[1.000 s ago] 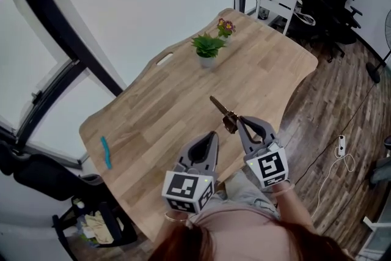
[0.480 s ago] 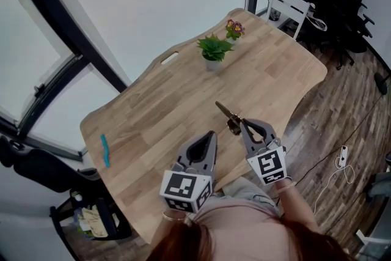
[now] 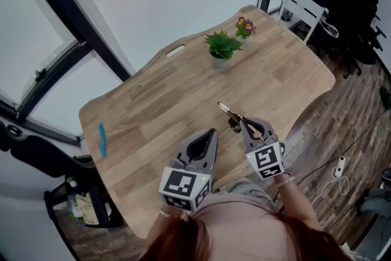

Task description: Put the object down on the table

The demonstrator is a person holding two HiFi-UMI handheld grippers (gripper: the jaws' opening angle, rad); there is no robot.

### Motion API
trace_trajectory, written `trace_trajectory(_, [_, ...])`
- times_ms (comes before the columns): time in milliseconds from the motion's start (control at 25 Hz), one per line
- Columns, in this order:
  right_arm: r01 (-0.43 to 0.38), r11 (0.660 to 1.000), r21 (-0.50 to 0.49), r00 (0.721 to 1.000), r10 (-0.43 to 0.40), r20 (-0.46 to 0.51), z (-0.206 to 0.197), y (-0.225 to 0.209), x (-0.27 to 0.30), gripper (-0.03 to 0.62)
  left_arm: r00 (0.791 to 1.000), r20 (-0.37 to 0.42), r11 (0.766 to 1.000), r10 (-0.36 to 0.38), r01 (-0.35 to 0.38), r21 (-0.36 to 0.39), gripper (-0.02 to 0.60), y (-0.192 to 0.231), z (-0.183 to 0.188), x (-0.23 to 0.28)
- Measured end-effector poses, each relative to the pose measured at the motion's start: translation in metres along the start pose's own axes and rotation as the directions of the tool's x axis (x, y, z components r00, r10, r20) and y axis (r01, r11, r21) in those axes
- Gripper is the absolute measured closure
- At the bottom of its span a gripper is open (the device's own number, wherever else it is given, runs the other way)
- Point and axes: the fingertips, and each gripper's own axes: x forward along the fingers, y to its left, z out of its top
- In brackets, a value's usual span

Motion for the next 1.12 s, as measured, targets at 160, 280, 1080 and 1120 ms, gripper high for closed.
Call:
trace_trajectory(160, [-0.028, 1.000, -0.010, 0.999, 0.028, -0.024, -0.011, 0.000, 0.013, 0.588, 1.000, -0.005, 1.000, 0.007, -0.007, -0.003, 0.580, 0.006, -0.004, 0.005])
trace_trajectory(280, [-0.050, 0.999, -0.020, 0.998, 0.049, -0.040, -0.019, 0.001, 0.023, 0.588, 1.000, -0.009, 1.000, 0.017, -0.017, -0.001, 0.580, 0.011, -0.005, 0.008])
trace_trajectory(1080, [-0.121, 0.991, -0.065, 0.982, 0.110, -0.151, -0.067, 0.001, 0.076, 0.588, 0.996, -0.035, 0.995, 0.083, -0.085, -0.049, 0.580, 0.041, -0.015, 0.023])
trace_trajectory(1120, [-0.124, 0.990, -0.072, 0.981, 0.111, -0.156, -0.070, 0.002, 0.077, 0.588, 0.996, -0.035, 0.995, 0.086, -0.088, -0.051, 0.580, 0.042, -0.016, 0.024])
